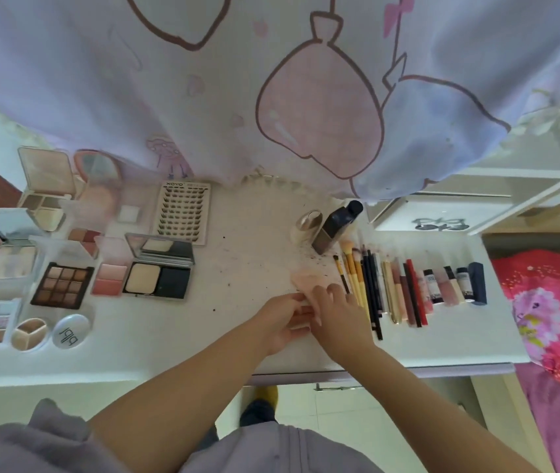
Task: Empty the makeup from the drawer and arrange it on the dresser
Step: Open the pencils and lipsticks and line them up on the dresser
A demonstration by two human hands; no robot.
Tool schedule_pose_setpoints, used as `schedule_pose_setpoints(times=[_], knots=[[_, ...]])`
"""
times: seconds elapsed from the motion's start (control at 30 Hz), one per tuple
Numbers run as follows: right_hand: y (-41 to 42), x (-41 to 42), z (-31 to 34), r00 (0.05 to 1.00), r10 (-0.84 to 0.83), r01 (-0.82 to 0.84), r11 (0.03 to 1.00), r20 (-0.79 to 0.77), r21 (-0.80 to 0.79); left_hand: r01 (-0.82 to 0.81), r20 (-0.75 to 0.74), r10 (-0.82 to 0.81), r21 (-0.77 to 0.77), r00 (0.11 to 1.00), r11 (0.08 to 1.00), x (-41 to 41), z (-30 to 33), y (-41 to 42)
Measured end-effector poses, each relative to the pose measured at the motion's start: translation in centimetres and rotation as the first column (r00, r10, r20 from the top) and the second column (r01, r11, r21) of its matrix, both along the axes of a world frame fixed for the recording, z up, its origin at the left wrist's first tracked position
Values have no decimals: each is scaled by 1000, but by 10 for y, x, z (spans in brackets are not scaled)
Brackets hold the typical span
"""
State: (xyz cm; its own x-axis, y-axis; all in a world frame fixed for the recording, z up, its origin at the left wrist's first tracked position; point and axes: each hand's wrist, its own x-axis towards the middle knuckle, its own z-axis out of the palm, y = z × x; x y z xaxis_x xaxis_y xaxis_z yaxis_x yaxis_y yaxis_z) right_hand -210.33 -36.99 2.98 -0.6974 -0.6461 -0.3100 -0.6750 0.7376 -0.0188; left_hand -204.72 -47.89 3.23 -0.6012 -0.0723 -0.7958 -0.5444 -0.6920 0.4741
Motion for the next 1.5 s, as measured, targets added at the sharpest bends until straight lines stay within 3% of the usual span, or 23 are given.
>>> schedule_pose_setpoints(times=[0.1,0.17,0.23,0.27,0.3,0.33,0.37,0.4,0.43,0.5,0.57,0.6,0.7,0.77,0.83,0.93,1.03,1.13,1.2,1.3,1.37,1.5], knots=[[11,3,-4,998,56,-56,998,19,-18,29,-2,-30,-50,1000,998,11,3,1],[13,1,-3,991,44,-29,992,123,-122,58,-34,-62,-130,997,990,17,7,1],[11,-6,5,939,-13,115,953,343,-280,123,-88,-172,-403,981,907,24,13,-2],[7,-9,11,893,-40,208,920,448,-331,187,-72,-304,-647,950,739,28,16,-8],[2,-12,18,835,-53,292,887,548,-358,238,10,-453,-861,892,450,32,18,-14],[-3,-14,26,761,-39,364,852,648,-376,227,116,-553,-964,825,138,36,20,-22],[-9,-14,34,671,4,429,814,741,-392,184,214,-603,-977,768,-113,40,23,-29],[-15,-14,43,576,58,488,775,815,-401,141,286,-620,-951,731,-274,44,26,-35],[-22,-13,52,502,104,528,749,858,-400,106,327,-615,-924,718,-367,46,29,-41],[-37,-11,68,500,103,510,767,860,-389,61,336,-593,-899,732,-435,51,32,-54],[-52,-11,81,598,45,406,844,800,-351,92,326,-580,-914,746,-396,58,37,-63],[-58,-11,86,648,41,337,880,761,-334,149,307,-581,-941,754,-304,64,40,-66],[-74,-8,94,759,157,112,925,632,-364,272,141,-552,-949,822,162,78,52,-77],[-81,-4,98,702,262,44,913,663,-406,265,-1,-493,-843,870,469,89,61,-89],[-87,-2,99,587,326,58,896,741,-440,284,-126,-452,-624,883,728,105,68,-106],[-96,-2,94,537,329,141,873,777,-467,251,-212,-339,-352,917,902,139,65,-128],[-104,8,74,427,224,299,879,876,-371,102,-121,-150,-331,981,938,175,43,-136],[-114,39,43,411,116,231,946,904,-226,2,14,4,-395,1000,919,207,15,-132],[-125,64,22,435,84,195,963,896,-185,-25,113,103,-548,988,836,217,5,-129],[-149,92,1,523,58,216,956,850,-198,61,202,160,-783,966,619,215,0,-130],[-166,104,-8,585,56,222,949,809,-226,114,240,198,-859,950,499,209,-2,-134],[-187,119,-17,706,110,106,960,700,-257,130,228,213,-910,950,392,199,-6,-141]])
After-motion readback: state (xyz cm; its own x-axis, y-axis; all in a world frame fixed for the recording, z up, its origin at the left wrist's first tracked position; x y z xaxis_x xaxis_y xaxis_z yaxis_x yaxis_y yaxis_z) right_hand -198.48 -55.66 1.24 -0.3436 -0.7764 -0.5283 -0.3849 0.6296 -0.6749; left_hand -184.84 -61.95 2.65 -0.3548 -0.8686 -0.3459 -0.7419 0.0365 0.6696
